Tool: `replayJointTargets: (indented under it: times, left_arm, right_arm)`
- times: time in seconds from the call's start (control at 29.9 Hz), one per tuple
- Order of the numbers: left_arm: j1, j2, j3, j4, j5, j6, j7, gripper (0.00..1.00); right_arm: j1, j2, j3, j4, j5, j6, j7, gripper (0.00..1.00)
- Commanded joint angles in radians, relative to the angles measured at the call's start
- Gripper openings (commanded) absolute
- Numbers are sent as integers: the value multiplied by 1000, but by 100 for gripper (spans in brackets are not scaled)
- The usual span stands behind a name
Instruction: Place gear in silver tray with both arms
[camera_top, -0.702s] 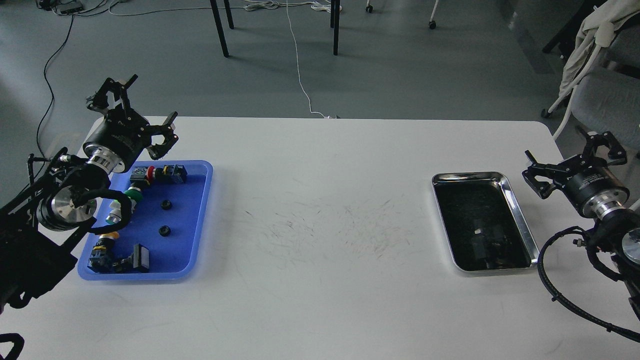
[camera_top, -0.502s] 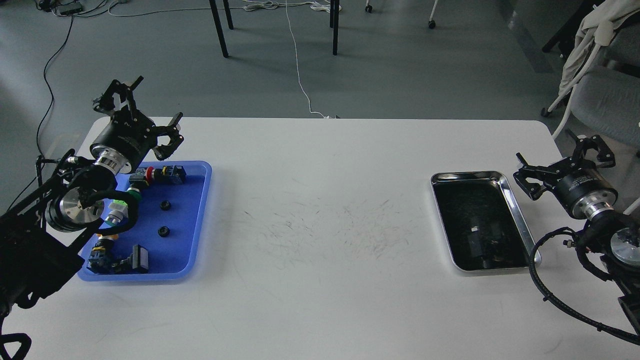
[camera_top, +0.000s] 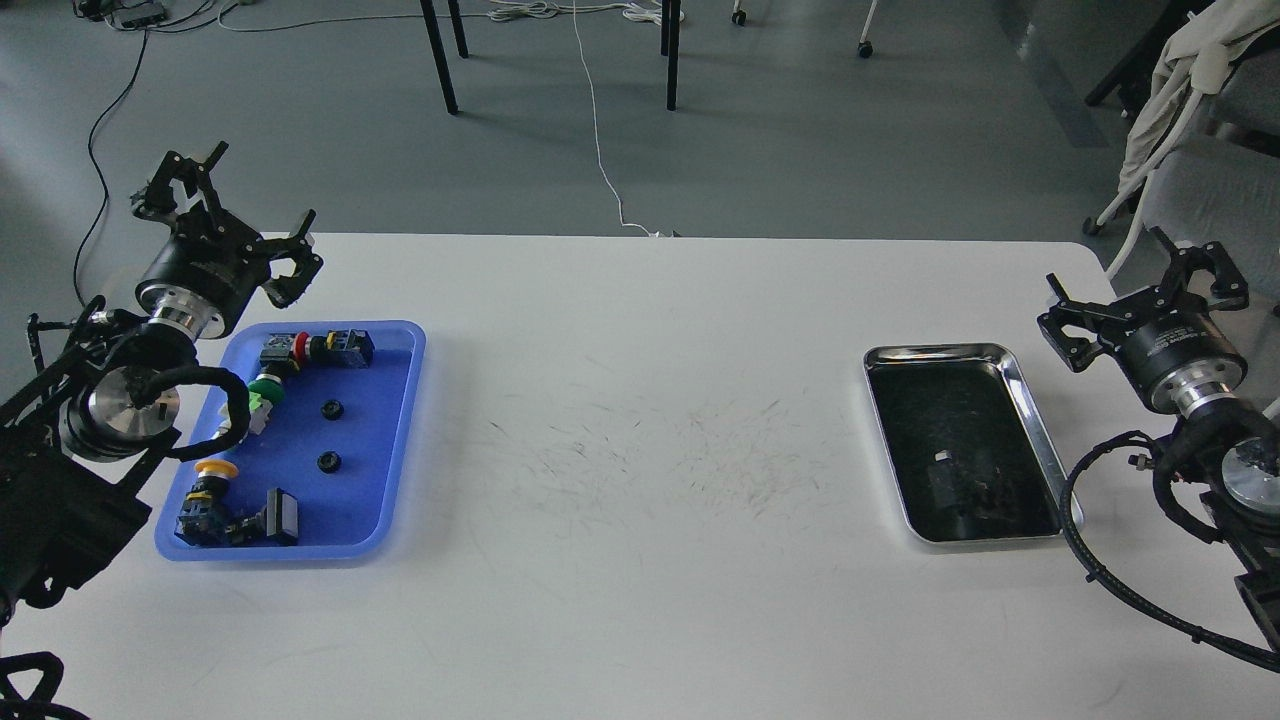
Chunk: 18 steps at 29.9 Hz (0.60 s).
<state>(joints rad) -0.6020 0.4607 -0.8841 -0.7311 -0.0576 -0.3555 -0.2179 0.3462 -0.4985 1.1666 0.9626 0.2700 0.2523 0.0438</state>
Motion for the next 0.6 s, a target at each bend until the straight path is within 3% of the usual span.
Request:
replayJointTargets:
  times: [0.0, 0.57]
  left_arm:
    - [-1, -13, 4, 3, 5, -22, 0, 99]
    - [-13, -2, 8, 4, 85, -14, -3, 99]
  right_arm:
    - [0, -5, -7, 2, -3, 16, -1, 99]
    - [22, -11, -25, 13, -58, 18, 1, 99]
